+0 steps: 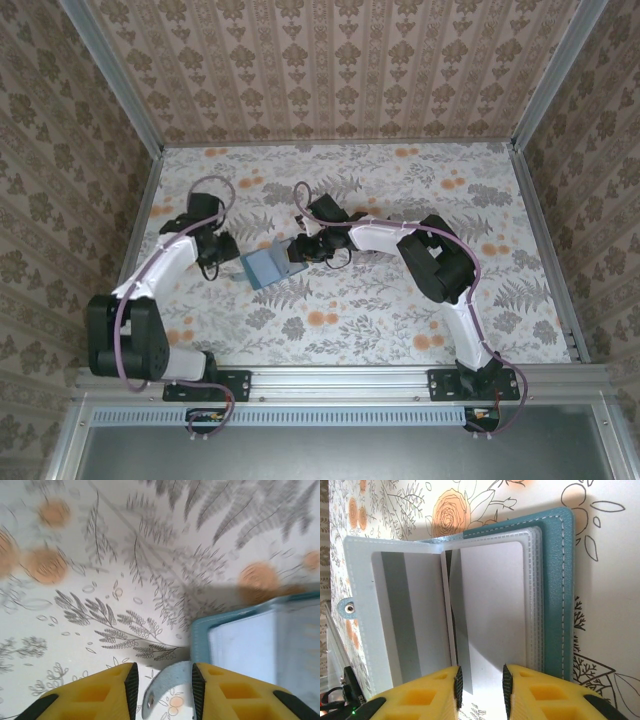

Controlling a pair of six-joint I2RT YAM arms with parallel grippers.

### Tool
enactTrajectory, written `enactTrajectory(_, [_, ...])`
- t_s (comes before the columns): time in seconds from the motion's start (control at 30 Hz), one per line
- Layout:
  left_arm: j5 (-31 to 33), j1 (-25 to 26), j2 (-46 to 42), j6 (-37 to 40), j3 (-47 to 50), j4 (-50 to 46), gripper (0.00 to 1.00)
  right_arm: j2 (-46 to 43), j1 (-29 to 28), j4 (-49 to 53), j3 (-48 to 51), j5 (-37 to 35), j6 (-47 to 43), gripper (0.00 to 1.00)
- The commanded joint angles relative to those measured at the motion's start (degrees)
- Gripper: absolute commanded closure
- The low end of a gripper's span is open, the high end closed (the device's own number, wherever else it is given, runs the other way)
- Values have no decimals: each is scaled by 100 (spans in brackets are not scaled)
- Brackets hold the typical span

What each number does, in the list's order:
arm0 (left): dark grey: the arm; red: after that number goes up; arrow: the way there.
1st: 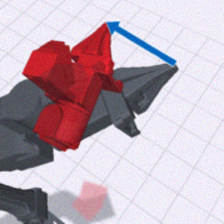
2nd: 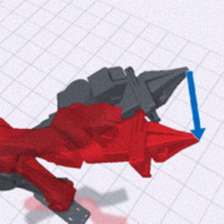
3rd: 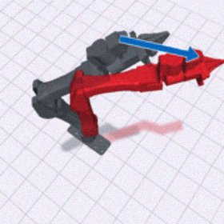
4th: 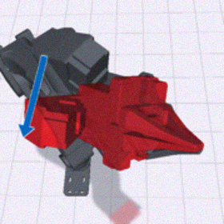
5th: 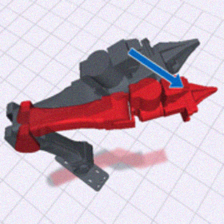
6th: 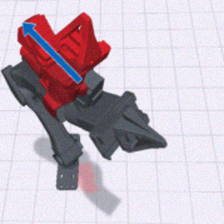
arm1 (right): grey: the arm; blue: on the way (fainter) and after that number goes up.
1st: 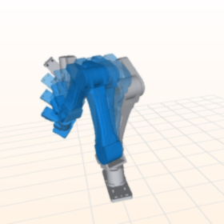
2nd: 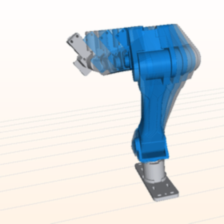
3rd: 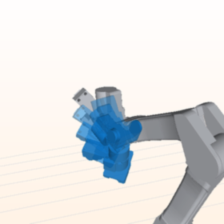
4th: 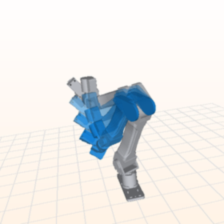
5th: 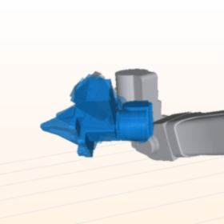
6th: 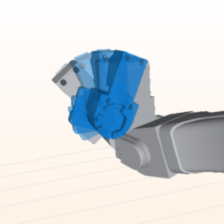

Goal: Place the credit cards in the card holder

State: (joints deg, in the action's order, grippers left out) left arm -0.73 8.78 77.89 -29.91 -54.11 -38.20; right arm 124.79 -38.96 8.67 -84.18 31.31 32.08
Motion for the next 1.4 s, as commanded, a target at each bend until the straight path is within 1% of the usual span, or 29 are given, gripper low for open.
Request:
enactTrajectory(0.0, [17,-44,-373,75,-215,-383,64,77,-42,405,-116,-237,-114,68])
enactTrajectory(0.1, [-458,8,-597,-115,-106,-121,64,63,-42,417,-117,-246,-114,68])
enactTrajectory(0.17, [-933,75,-706,-277,56,260,64,59,-40,448,-126,-265,-123,68])
enactTrajectory(0.23, [-1237,224,-714,-441,173,557,65,-6,-32,406,-85,-309,-107,68])
enactTrajectory(0.37, [-1535,480,-431,-690,384,1058,67,-164,-33,338,-33,-268,-61,67])
enactTrajectory(0.47, [-1803,564,-28,-828,513,1448,70,-342,-25,261,3,-229,-18,67])
enactTrajectory(0.63, [-1858,721,579,-879,522,1792,75,-669,36,330,81,-333,-85,67])
enactTrajectory(0.8, [-1857,765,963,-835,496,1947,79,-813,132,320,229,-399,-83,66])
enactTrajectory(1.03, [-1825,766,1014,-734,495,1920,81,-1360,313,375,595,-624,-209,66])
enactTrajectory(1.17, [-2010,799,1048,-731,442,2099,80,-1788,473,517,809,-789,-337,65])
enactTrajectory(1.27, [-2069,939,1224,-731,236,2102,80,-2040,585,518,1009,-878,-364,65])
enactTrajectory(1.37, [-1817,1190,1455,-642,-91,1842,80,-2214,660,514,1194,-948,-386,65])
